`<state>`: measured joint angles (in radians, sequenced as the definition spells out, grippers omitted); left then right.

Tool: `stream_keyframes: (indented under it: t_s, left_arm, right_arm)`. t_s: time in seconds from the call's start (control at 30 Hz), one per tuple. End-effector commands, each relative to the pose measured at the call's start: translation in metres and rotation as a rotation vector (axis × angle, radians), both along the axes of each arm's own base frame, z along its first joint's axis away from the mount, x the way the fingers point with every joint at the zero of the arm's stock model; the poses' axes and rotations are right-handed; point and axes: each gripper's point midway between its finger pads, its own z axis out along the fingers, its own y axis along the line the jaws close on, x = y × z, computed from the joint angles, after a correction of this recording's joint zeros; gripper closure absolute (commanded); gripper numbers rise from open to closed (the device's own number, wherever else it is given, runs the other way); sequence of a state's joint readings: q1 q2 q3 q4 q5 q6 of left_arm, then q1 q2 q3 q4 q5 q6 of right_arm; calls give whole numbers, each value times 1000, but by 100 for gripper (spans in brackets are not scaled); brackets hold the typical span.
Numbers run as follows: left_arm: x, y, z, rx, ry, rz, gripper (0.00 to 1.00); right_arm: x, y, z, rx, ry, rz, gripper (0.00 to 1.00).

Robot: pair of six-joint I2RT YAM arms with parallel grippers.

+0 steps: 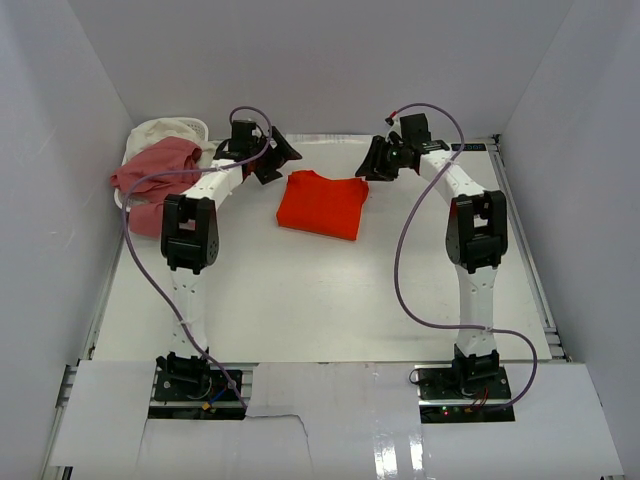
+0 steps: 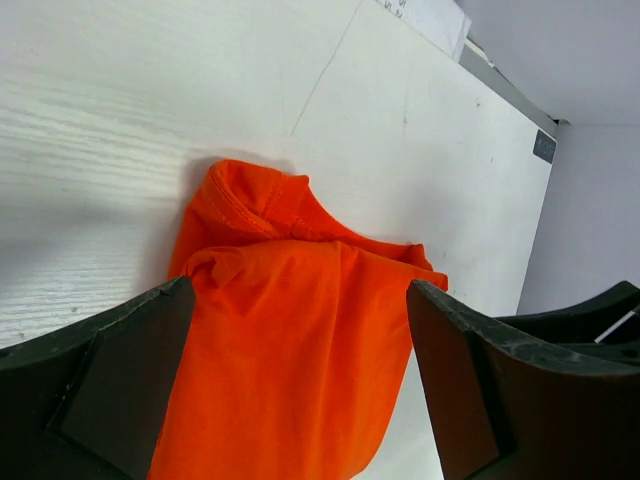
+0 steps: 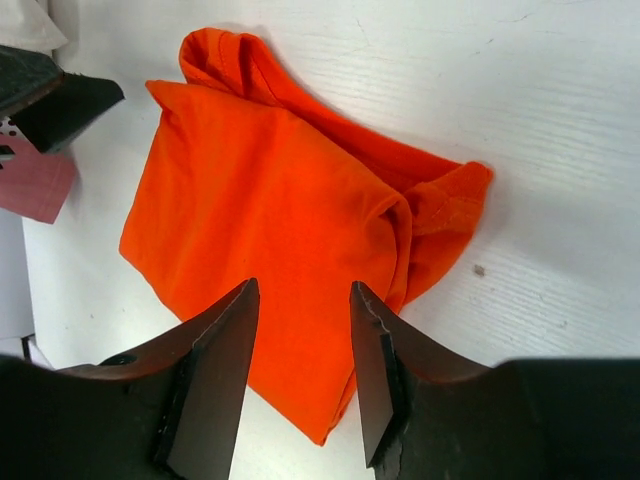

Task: Fold and stack the t-shirts

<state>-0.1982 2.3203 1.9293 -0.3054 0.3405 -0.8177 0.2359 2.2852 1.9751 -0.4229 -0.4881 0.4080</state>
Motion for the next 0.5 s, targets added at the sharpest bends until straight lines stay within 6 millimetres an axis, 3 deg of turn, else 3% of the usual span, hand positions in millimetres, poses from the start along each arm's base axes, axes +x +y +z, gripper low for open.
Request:
stream_keyframes:
  t_s: [0.0,0.13,0.27,0.3,0.4,0.43,0.47]
  left_arm:
    - [11,12,90,41,-237,20,2]
    - [-15,1,111,28,-288,-39,2]
    - [-38,-24,108,-64,-303,-172,4]
    - [-40,-30,95,-85,-283,-205,5]
    - [-46,-46,82,-154,-255,-308,22]
    - [-41,-52,69,-171,-243,-329,44]
    - [-45,-58,66,-198,-233,-369,55]
  right_arm:
    - [4,-6,56,-23,-173,-16,52]
    - [-15,14,52,25,-152,65,54]
    - [-18,35,38,148,-88,122,59]
    - [-20,40,36,174,-75,137,61]
    - [-19,53,27,241,-57,169,76]
    - [-18,55,20,247,-49,171,85]
    - [-14,56,20,255,-60,167,87]
